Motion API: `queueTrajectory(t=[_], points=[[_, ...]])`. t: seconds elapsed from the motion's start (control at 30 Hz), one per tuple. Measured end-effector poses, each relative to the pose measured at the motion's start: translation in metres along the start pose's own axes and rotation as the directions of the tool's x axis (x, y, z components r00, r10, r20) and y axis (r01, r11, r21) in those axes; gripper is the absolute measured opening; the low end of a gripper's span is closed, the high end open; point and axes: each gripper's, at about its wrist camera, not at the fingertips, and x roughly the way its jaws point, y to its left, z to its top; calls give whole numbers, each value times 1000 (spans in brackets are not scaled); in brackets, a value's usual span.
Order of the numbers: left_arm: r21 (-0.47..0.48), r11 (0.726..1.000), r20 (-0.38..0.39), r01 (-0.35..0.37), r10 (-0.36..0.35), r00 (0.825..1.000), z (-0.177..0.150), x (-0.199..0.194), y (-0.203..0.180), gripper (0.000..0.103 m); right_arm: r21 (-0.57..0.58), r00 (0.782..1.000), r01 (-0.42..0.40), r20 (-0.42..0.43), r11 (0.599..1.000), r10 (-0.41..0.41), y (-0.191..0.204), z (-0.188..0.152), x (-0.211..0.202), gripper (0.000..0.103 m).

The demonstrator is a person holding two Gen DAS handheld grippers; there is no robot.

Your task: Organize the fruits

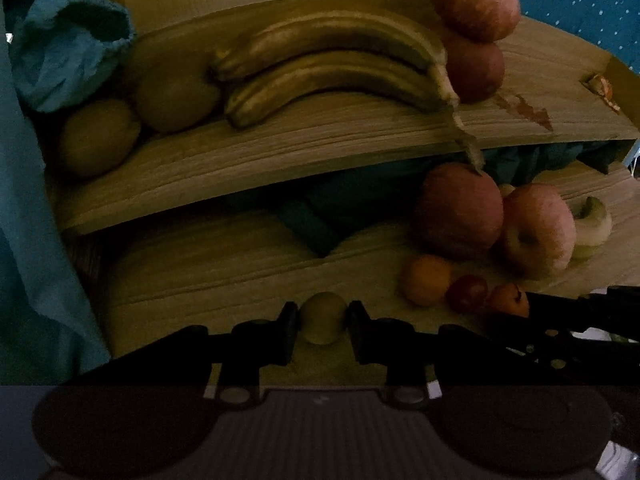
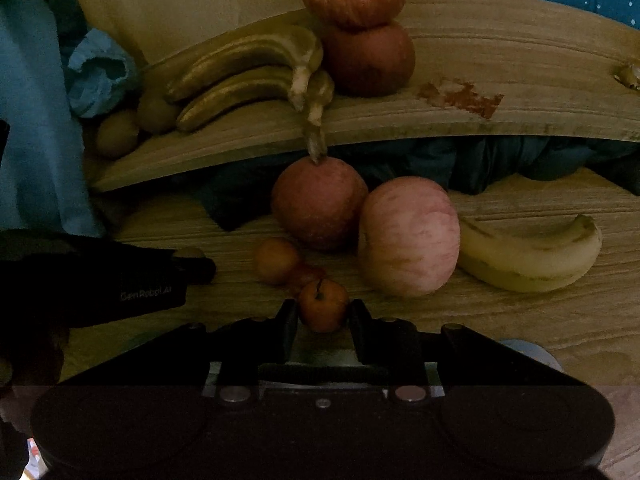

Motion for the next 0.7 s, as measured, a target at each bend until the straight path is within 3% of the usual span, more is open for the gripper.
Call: queueTrajectory(t=[0.7], points=[[-22,999,22,37,-37,999,-21,-29,-10,30,-24,999,-37,4,999,37,-1,-17,-21,30]])
